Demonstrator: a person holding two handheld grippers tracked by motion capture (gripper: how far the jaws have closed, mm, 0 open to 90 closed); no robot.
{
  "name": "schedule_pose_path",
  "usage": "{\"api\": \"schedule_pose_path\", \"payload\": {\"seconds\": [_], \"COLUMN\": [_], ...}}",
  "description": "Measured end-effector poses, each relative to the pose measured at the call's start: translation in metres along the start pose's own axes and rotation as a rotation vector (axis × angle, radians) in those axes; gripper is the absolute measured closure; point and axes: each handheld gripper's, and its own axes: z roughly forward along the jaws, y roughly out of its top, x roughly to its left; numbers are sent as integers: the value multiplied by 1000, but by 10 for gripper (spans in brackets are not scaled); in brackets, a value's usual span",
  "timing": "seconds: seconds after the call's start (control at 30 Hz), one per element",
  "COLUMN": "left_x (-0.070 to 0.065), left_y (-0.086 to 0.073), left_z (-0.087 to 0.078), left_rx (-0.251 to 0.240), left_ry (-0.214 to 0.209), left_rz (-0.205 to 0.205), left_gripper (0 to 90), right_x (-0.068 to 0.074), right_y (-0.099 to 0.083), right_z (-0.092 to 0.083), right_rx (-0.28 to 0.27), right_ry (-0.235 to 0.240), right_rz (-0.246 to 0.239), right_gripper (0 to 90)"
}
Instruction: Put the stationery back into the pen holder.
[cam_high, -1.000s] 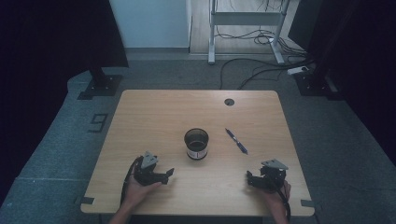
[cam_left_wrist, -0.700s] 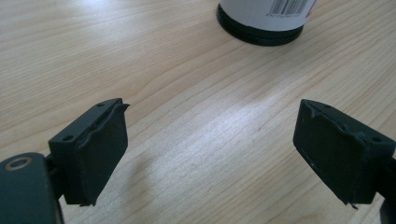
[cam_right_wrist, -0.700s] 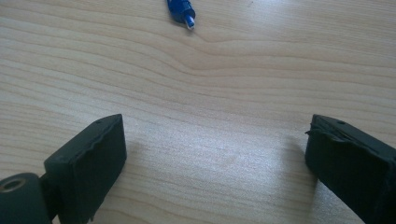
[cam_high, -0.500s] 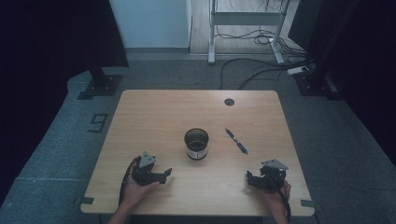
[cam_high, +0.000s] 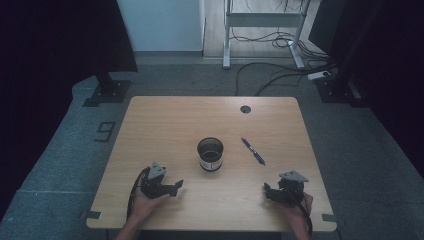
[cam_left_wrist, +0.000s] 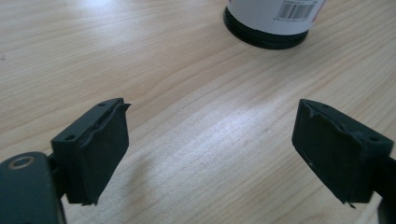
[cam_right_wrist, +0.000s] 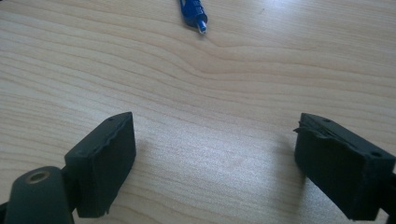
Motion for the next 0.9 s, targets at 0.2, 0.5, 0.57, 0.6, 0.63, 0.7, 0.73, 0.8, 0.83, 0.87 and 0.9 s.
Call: {"api": "schedule_pose_path", "payload": {"seconds": [0.2,0.5,0.57,0.6,0.63,0.7,0.73,0.8,0.83,0.87,0.9], "left_x": [0,6,8,8,9,10,9,9,9,9,9], "left_y": [1,-2,-2,-2,-2,-2,-2,-2,-2,-2,-2], "left_z": [-2,-7,-10,-10,-11,-11,-10,-10,-10,-10,-10], "left_rx": [-5,-10,-16,-16,-18,-15,-11,-9,-9,-9,-11], "left_ry": [3,5,8,8,9,9,6,3,1,1,0], "left_rz": [-1,-15,-24,-24,-25,-25,-24,-21,-22,-22,-24], "left_gripper": [118,118,118,120,120,121,122,122,122,122,123], "right_x": [0,2,2,2,2,3,3,3,4,5,6], "right_y": [3,28,34,37,40,45,47,52,54,56,59], "right_z": [-1,-14,-15,-15,-15,-15,-15,-14,-13,-13,-12], "right_rx": [5,-85,-101,-110,-113,-117,-119,-124,-127,-128,-129], "right_ry": [11,41,41,44,44,46,44,46,48,43,33], "right_rz": [2,14,34,37,37,32,30,31,33,33,32], "right_gripper": [197,196,188,188,187,182,179,174,168,158,155]}}
